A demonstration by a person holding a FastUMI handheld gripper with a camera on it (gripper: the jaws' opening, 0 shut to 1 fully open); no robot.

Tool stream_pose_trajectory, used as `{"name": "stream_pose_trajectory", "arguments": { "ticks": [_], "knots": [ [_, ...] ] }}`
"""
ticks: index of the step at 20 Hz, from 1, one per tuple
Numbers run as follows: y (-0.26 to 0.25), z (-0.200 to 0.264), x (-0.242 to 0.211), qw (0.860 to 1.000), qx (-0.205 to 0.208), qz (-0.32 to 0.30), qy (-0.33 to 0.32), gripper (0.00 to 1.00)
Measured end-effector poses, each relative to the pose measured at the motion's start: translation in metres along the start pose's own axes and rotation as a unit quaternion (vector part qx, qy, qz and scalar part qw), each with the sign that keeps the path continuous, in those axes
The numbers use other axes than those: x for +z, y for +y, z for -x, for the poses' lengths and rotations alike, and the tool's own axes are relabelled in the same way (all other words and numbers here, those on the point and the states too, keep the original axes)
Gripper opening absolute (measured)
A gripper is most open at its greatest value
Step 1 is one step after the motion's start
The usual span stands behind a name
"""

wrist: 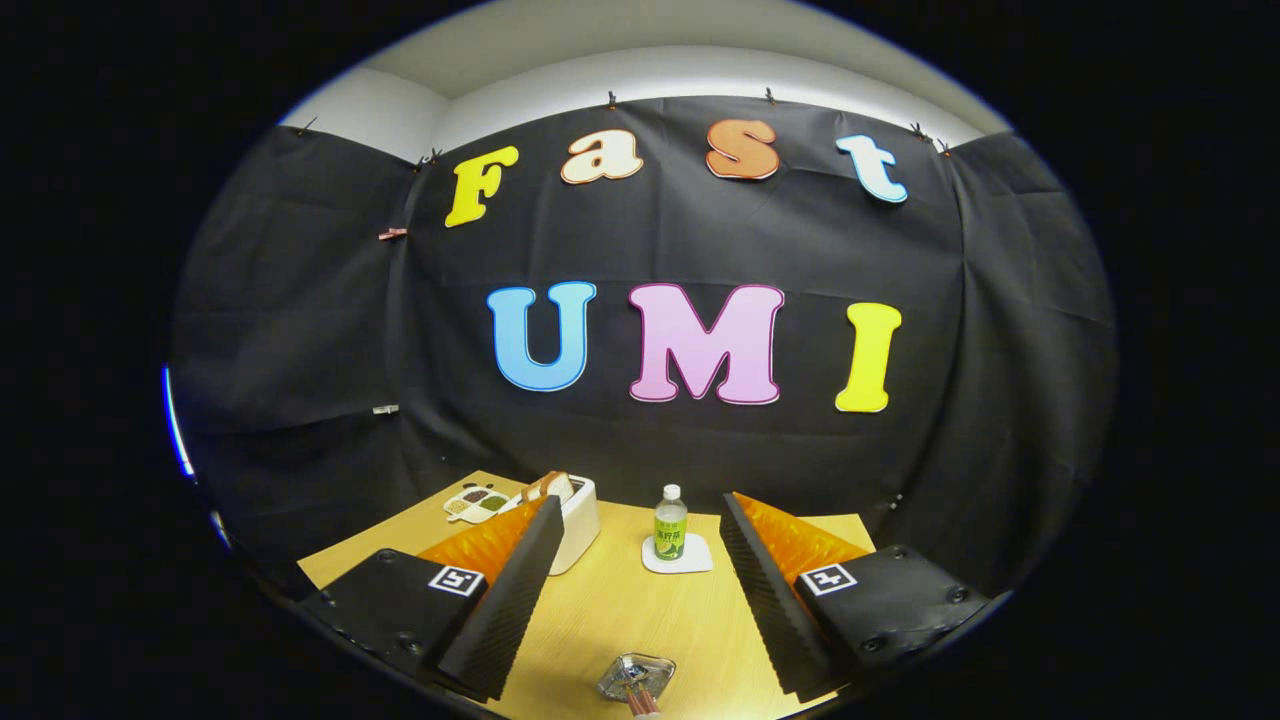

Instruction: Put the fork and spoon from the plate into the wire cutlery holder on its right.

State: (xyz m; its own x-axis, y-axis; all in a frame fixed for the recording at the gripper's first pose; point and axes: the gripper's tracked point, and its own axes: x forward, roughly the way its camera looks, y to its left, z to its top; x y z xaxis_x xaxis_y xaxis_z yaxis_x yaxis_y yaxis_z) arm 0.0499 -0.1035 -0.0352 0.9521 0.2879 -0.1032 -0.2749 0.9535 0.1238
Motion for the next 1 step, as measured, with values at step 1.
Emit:
{"name": "stream_pose_trajectory", "arguments": {
  "ticks": [1],
  "knots": [
    [-0.0028, -0.0004, 0.0019, 1.000, -0.001, 0.000, -0.001, 0.98]
  ]
}}
